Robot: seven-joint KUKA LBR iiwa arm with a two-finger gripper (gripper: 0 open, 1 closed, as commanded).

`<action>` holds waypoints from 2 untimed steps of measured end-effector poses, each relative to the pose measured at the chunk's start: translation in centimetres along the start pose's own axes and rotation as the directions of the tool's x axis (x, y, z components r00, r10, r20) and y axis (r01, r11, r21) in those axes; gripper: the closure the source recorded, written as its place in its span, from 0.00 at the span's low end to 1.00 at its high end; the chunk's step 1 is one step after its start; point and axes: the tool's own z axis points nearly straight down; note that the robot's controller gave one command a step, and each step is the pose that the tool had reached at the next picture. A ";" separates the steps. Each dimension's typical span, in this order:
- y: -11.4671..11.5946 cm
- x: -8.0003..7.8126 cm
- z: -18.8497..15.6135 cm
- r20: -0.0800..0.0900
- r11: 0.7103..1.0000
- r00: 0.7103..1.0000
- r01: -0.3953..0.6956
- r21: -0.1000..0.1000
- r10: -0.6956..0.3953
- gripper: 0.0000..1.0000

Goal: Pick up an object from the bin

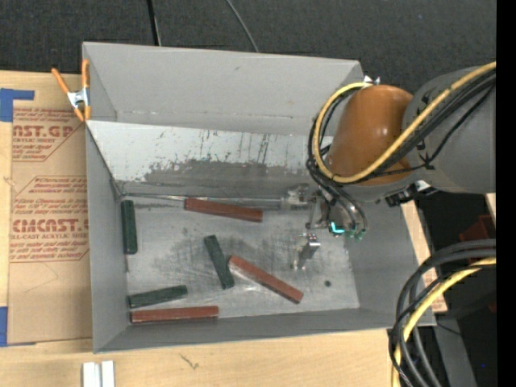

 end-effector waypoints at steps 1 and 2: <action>0.0 -0.2 -0.5 0.008 1.000 1.000 0.000 0.000 0.000 0.00; 2.2 6.4 6.7 0.009 1.000 1.000 -0.006 -0.001 0.006 0.00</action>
Offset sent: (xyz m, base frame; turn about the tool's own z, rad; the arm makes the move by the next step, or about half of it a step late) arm -0.0679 0.0225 -0.0709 0.0060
